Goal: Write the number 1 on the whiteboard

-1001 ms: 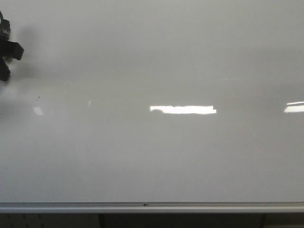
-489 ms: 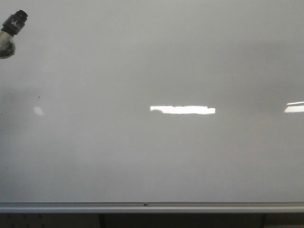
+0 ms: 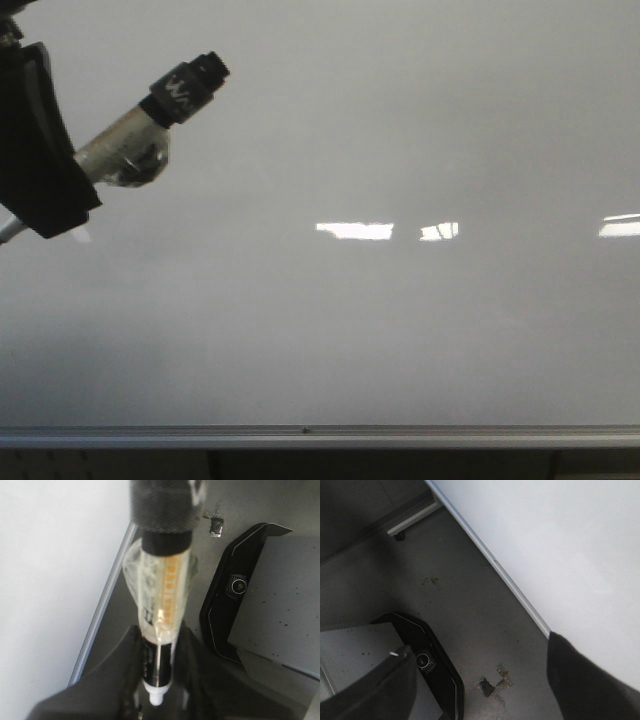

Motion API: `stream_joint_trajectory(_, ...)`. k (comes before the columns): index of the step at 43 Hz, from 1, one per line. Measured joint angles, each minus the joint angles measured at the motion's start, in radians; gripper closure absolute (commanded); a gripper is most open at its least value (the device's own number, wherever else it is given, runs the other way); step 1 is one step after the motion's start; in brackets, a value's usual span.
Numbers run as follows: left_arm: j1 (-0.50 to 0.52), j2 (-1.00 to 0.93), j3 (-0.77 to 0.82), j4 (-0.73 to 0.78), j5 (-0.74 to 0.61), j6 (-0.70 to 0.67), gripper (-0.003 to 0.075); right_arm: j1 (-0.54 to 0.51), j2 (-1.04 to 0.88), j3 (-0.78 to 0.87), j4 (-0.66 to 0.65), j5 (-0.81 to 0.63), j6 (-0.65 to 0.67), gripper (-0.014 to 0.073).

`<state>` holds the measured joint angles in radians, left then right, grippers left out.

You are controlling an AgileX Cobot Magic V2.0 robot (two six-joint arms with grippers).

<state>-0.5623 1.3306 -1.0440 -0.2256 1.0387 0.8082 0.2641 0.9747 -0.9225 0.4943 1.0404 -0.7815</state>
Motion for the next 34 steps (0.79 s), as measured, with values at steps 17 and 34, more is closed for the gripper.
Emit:
stream_joint_trajectory(17,-0.206,0.000,-0.042,0.027,-0.008,0.006,0.0741,0.282,0.190,-0.163,0.002,-0.021,-0.135,0.0031)
stream_joint_trajectory(34,-0.209,0.000,-0.053,0.027,-0.009,0.006,0.0741,0.447,0.329,-0.194,0.004,-0.164,-0.142,0.0031)
